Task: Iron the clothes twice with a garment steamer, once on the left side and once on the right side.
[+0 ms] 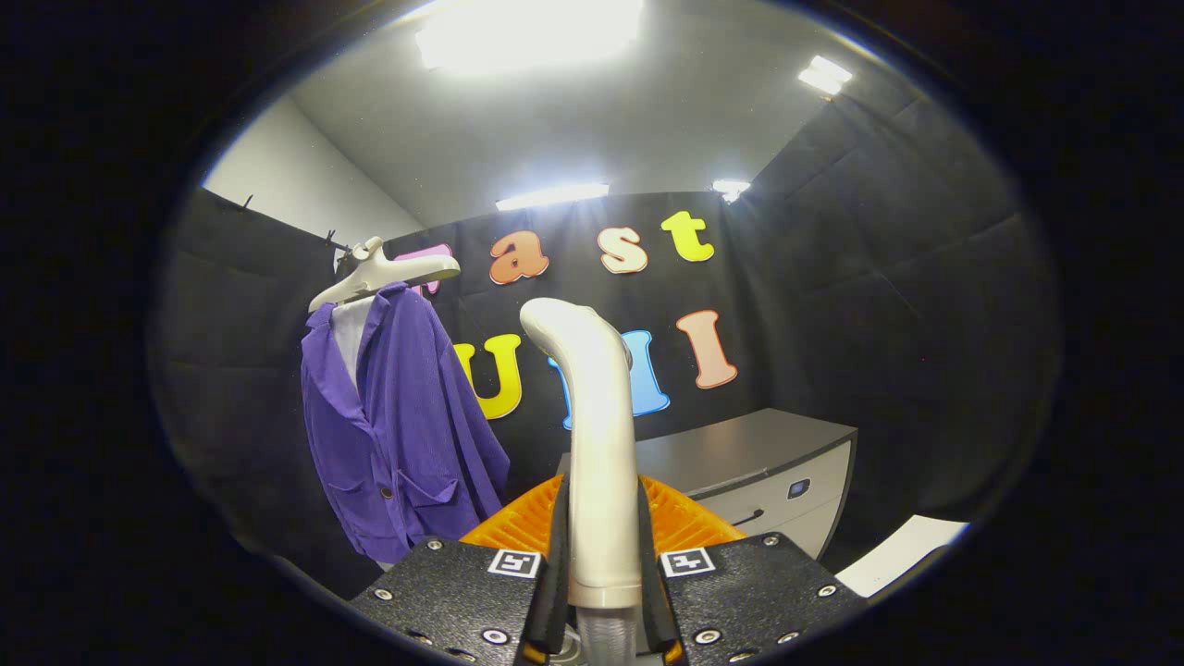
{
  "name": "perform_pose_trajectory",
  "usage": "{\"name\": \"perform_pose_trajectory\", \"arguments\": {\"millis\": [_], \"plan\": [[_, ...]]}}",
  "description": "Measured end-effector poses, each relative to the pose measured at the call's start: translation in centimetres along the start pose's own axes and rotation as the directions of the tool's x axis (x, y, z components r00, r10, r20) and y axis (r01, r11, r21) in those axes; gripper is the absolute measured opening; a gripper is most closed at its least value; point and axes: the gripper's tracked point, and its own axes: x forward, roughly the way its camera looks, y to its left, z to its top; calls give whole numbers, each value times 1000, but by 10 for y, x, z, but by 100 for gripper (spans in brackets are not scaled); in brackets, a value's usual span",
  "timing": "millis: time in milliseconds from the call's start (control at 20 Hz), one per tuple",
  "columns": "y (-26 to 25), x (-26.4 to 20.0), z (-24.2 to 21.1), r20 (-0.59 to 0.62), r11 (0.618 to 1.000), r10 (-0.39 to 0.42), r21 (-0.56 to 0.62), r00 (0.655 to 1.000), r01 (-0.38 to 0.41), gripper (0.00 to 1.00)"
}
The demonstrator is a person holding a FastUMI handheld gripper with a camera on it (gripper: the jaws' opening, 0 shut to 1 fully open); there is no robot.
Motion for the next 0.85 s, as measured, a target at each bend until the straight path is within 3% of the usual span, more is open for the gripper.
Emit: {"name": "perform_pose_trajectory", "arguments": {"millis": [850], "plan": [[18, -4, -12, -25, 998, 57, -36, 998, -58, 33]]}}
